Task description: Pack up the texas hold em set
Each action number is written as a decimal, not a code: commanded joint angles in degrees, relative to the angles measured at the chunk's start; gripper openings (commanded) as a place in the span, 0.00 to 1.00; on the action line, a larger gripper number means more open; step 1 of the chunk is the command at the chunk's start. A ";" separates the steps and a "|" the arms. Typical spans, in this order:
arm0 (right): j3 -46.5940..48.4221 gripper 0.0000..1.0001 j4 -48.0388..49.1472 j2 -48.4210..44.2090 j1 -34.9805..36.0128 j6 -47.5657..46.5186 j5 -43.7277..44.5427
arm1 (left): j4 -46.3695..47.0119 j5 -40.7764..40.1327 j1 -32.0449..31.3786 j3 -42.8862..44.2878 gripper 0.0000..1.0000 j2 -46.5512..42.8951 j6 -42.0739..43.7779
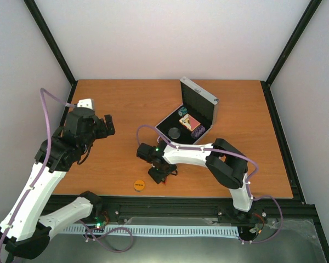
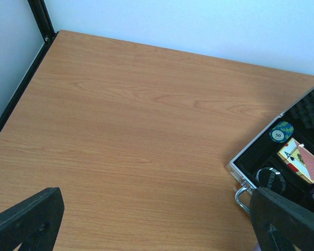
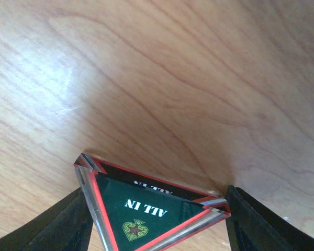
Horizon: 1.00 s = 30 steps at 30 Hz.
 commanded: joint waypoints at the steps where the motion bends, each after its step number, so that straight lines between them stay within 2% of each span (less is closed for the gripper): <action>1: 1.71 0.39 -2.84 0.80 0.15 0.72 5.75 | -0.23 -0.44 0.23 0.06 1.00 -0.33 -0.76; 6: 5.40 0.39 -5.31 -0.08 -0.26 0.58 8.60 | -0.25 -0.43 0.22 0.06 1.00 -0.37 -1.04; 12: 6.74 0.39 -5.03 -1.97 -2.49 0.16 7.03 | -0.36 -0.66 0.22 -0.02 1.00 -0.67 -1.14; 22: 11.21 0.40 -5.29 -1.17 -12.30 -4.71 7.83 | -0.20 -0.66 0.23 -0.02 1.00 -0.65 -1.41; 30: 18.00 0.40 -5.14 4.24 -19.19 -9.73 9.11 | -0.81 -1.30 0.22 0.00 1.00 -1.12 -1.50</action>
